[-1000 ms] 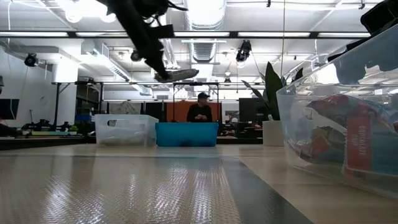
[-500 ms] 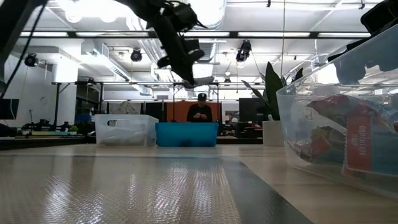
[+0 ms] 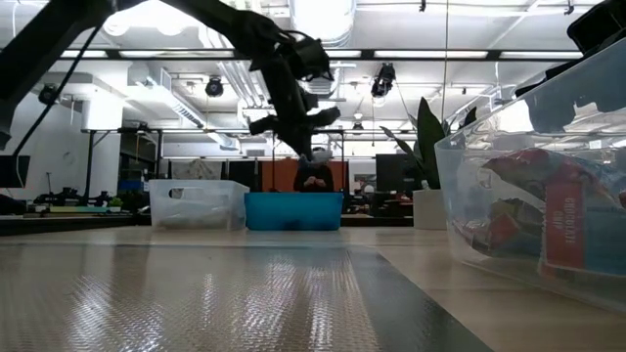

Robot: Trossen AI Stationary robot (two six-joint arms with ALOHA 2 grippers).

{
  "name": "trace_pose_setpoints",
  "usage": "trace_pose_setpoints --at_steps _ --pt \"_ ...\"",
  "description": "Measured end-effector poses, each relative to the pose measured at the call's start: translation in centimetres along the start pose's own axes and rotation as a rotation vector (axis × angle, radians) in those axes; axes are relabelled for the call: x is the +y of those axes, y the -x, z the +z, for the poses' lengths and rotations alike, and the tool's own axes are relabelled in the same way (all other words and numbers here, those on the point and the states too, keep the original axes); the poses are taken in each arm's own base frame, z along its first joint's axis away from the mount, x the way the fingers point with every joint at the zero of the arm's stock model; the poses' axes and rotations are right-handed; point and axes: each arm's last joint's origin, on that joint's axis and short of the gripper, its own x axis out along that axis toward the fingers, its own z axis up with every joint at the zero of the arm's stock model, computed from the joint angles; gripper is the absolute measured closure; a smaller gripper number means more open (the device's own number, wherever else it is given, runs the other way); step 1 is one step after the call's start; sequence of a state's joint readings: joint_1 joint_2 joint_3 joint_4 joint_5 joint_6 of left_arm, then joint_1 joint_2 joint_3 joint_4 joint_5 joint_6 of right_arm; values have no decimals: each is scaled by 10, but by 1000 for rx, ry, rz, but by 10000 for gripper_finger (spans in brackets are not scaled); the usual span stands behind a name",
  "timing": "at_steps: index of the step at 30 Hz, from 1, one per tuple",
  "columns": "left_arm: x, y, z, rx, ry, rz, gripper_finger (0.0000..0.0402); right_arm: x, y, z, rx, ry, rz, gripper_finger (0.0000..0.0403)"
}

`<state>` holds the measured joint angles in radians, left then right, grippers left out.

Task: Pick and place Granola Bars by type
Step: Put the blue granola bar into the blue bin

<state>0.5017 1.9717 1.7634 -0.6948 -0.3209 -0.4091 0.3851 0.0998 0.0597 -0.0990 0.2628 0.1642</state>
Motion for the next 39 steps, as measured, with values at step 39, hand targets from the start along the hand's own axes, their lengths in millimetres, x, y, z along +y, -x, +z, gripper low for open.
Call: trace_pose_setpoints --at_steps 39 --pt "-27 -47 -72 132 365 -29 400 0 0 0 0 0 0 220"
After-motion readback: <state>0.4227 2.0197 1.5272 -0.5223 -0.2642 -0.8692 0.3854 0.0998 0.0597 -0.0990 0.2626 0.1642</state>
